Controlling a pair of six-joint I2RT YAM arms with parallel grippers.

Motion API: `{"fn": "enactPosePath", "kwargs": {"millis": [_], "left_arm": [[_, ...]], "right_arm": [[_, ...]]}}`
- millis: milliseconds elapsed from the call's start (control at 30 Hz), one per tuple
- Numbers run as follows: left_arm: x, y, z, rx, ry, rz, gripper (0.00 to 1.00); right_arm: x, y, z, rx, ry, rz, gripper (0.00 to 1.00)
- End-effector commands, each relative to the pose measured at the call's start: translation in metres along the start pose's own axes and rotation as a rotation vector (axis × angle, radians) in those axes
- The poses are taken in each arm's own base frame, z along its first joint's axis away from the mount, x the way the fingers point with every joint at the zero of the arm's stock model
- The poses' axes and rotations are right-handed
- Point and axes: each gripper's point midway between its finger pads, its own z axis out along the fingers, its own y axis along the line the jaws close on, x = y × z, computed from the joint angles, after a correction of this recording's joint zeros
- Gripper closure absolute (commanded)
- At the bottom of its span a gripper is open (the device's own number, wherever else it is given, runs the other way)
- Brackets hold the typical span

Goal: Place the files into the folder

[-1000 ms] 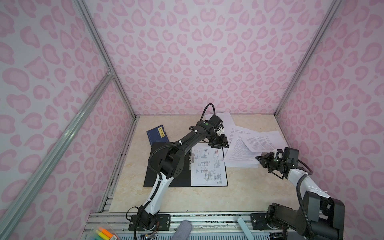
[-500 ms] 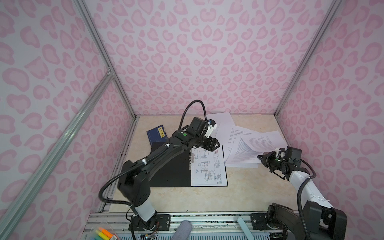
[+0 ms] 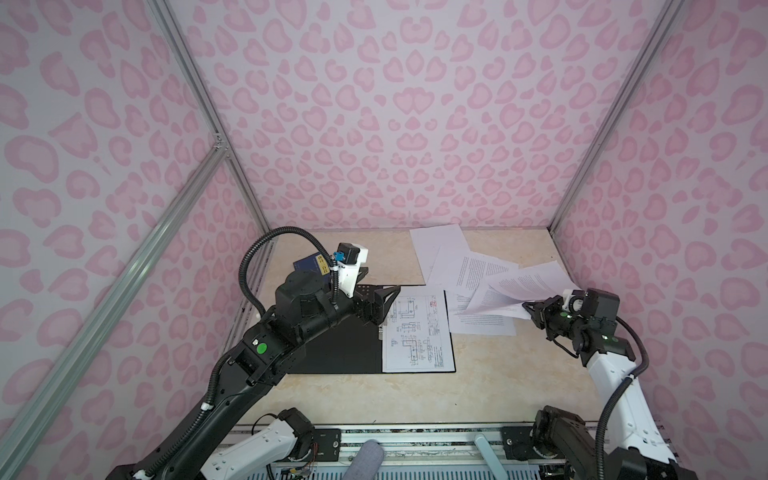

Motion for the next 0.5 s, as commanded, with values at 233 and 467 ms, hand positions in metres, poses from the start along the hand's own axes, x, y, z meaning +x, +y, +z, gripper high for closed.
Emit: {"fn": "enactPosePath", "kwargs": {"millis": [233, 467], "left_arm": [[0.009, 0.015, 0.001, -0.075, 0.005, -0.003, 0.02], [0.023, 0.023, 0.002, -0.114, 0.025, -0.018, 0.02]], "right_arm": [[0.002, 0.057, -0.046, -0.015, -0.131, -0.038, 1.0], [0.025, 0.119, -0.067, -0.072, -0.175, -0.169, 1.0]]}}
